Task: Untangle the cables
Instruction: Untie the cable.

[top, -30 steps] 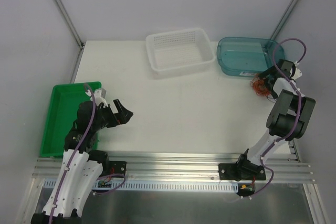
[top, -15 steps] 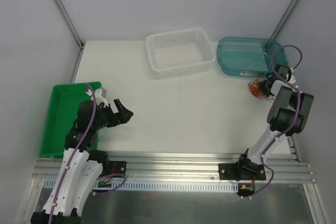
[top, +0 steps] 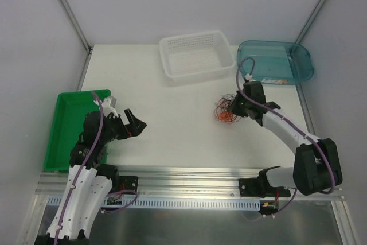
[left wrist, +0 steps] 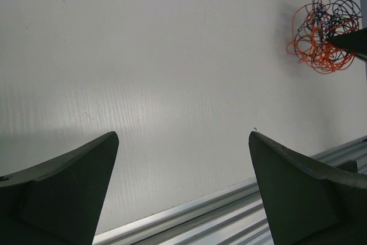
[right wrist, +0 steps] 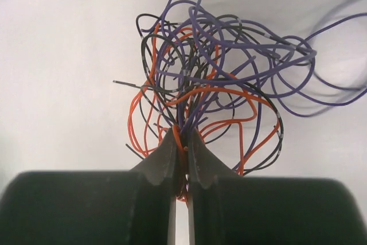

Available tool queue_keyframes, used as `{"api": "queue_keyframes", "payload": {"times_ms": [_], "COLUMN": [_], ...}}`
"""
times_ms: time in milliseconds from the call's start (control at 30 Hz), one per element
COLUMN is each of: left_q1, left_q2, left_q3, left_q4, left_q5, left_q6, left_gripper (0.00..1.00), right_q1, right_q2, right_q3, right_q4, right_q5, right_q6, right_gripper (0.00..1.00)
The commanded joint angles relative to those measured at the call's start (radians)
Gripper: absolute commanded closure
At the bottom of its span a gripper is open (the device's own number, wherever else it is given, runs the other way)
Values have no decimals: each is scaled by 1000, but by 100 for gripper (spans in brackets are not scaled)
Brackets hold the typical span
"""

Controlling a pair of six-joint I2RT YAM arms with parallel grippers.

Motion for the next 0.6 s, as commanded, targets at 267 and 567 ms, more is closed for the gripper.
{"api": "queue_keyframes", "payload": {"times_ms": [267,567], "left_q1": [8,-30], "left_q2": [77,89], "left_q3": [-28,-86], "left_q4": [92,189], "left_q5": [207,235], "left_q6": [-1,-174], "left_gripper": [1,1], "right_q1": [625,650], "right_q2": [13,-102], "right_q3": [85,85], "right_q4": [-185,-226], "right_q5": [-171,24], "right_q6": [-257,-218], "right_gripper": [63,20]}}
